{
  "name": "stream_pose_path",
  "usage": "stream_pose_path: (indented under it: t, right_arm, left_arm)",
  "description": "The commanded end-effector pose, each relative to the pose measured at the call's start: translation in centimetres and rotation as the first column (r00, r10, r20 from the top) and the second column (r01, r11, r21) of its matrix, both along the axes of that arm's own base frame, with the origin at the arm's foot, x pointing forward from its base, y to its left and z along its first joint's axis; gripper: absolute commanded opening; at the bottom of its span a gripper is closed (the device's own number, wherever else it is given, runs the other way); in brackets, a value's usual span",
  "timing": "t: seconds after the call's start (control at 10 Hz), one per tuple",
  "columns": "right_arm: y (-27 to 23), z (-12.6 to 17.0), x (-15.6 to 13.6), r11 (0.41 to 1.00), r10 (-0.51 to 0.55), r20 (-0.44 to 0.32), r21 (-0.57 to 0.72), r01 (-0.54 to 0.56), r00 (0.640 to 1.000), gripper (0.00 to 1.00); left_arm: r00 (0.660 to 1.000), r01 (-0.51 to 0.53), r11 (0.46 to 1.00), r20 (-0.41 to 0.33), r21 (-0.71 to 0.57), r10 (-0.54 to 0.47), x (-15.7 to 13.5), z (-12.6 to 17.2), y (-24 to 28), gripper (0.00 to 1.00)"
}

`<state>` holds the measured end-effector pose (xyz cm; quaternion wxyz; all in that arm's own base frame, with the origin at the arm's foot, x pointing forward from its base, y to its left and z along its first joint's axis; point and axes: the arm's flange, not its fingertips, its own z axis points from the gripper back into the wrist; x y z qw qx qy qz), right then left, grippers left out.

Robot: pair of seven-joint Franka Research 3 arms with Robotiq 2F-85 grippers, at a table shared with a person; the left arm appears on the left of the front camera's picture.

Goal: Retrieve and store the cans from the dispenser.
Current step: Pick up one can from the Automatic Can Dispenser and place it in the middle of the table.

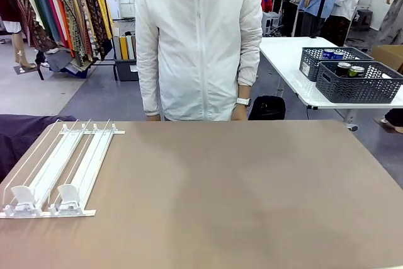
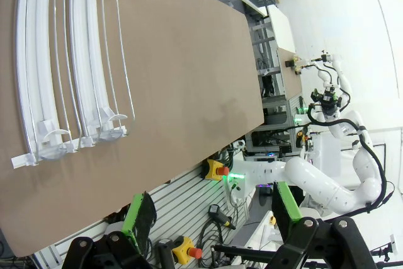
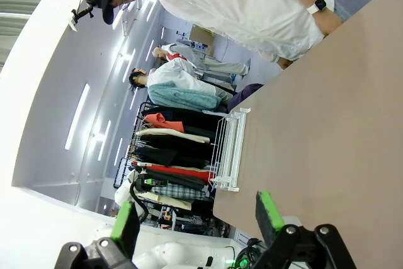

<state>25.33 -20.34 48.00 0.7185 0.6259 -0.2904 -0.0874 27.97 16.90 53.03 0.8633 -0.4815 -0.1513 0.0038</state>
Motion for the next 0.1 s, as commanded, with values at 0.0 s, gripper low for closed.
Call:
stream_pose_path:
  t: [0.0]
  right_arm:
    - [0.02, 0.19, 0.19, 1.000, -0.005, 0.032, 0.004, 0.004, 0.999, 1.00]
  left_arm:
    - [1.000, 0.001, 1.000, 0.009, -0.017, -0.001, -0.15, 0.18, -0.02, 1.00]
